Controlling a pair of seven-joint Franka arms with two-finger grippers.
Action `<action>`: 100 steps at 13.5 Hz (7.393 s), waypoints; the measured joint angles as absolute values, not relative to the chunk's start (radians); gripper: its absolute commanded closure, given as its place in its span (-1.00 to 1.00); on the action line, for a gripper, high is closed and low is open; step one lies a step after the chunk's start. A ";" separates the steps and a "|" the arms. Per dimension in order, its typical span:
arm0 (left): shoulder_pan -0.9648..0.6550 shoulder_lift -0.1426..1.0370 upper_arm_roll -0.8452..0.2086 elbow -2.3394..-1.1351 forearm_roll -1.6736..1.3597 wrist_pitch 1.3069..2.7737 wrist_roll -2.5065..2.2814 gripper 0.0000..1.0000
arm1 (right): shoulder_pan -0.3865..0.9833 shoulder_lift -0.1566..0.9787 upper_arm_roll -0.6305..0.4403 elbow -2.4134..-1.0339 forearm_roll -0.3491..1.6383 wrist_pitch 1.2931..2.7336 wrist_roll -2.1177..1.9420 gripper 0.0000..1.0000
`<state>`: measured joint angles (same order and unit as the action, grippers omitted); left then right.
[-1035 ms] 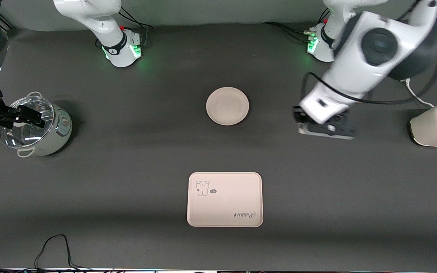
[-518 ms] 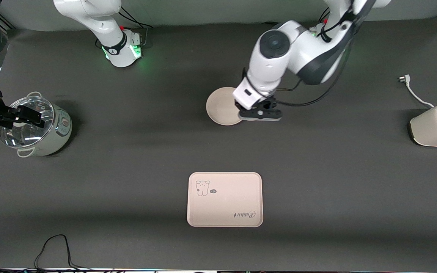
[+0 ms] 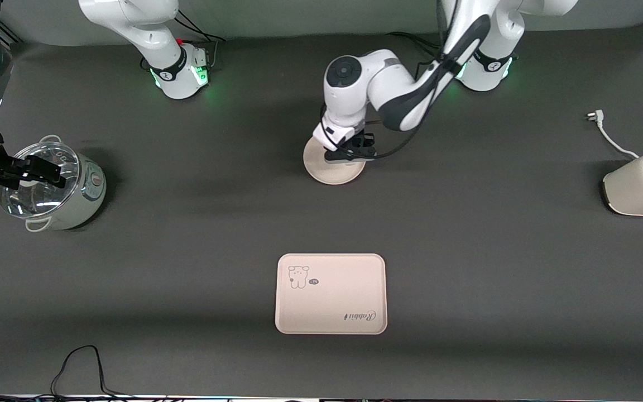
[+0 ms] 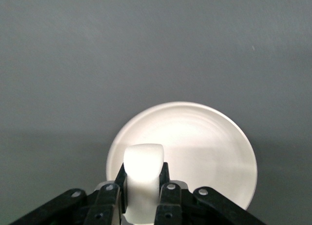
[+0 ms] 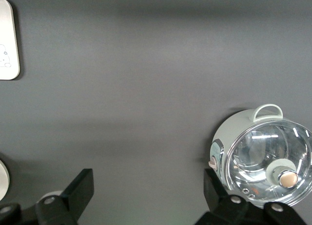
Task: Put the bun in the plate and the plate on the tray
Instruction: 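Lower the bun onto the plate and open the left gripper, then raise the left gripper away while the right gripper reaches the plate, then grasp the plate rim with the right gripper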
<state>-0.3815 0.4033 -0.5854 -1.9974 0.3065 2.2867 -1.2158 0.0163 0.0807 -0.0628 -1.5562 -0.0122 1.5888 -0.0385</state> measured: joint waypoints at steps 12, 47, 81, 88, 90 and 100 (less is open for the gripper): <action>-0.430 0.598 -0.564 -2.004 0.461 2.448 -1.425 -1.00 | 0.016 0.082 -0.063 -1.557 -0.012 1.589 -0.038 -1.00; 0.081 0.005 -0.112 -1.572 -0.012 1.579 -0.009 -1.00 | 0.674 0.092 0.128 -1.694 0.177 1.788 0.745 -1.00; 0.093 0.012 -0.151 -1.593 0.038 1.578 -0.009 -1.00 | 0.765 0.399 0.105 -2.187 0.276 2.613 0.696 -1.00; 0.093 0.014 -0.155 -1.593 0.037 1.578 -0.009 -1.00 | 0.797 0.441 0.105 -2.202 0.263 2.718 0.697 -1.00; 0.093 0.014 -0.157 -1.593 0.037 1.578 -0.009 -1.00 | 0.797 0.449 0.105 -2.213 0.260 2.746 0.696 -1.00; 0.093 0.014 -0.159 -1.593 0.036 1.578 -0.009 -1.00 | 0.797 0.450 0.100 -2.217 0.259 2.752 0.695 0.56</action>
